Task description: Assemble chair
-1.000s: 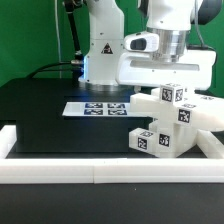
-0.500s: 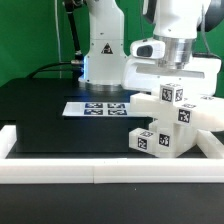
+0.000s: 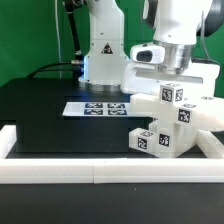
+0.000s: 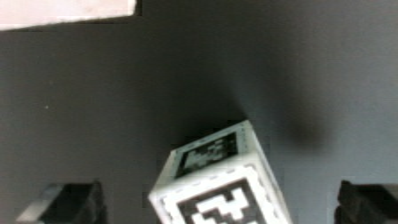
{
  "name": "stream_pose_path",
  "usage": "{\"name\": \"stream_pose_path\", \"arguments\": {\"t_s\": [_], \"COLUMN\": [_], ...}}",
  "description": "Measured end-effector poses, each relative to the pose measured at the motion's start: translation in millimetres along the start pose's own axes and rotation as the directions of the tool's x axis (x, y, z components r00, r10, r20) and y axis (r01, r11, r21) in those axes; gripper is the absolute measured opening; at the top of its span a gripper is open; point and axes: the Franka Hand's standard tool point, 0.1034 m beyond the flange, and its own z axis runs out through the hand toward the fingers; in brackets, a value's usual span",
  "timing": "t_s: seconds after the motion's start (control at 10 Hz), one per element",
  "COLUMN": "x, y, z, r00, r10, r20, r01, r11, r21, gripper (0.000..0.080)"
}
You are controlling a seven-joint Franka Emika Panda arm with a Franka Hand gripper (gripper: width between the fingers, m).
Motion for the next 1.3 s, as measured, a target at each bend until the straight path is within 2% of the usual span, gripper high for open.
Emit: {"name": "stream_pose_path", "arguments": {"t_s": [0.5, 0.7, 0.8, 0.9, 1.3], "x": [-1.6, -1.5, -1.5, -1.4, -0.6], "y": [-1.7, -1.5, -1.2, -0.5, 1.7], "z": [6.1, 6.1, 6.1, 6.2, 5.9], "r00": [1.0, 1.0, 1.0, 1.0, 1.0], "r10": [0.004, 0.005, 0.005, 0.007, 0.012], "r20": [0.006, 0.006, 0.006, 0.006, 0.006], "r01": [-0.004, -0.005, -0.005, -0.007, -0.012], "r11": [1.0, 1.0, 1.0, 1.0, 1.0], "r21": [-0.009, -0.009, -0.009, -0.009, -0.01], "gripper": [0.0649, 0.0412, 0.0412, 0.028, 0.028]}}
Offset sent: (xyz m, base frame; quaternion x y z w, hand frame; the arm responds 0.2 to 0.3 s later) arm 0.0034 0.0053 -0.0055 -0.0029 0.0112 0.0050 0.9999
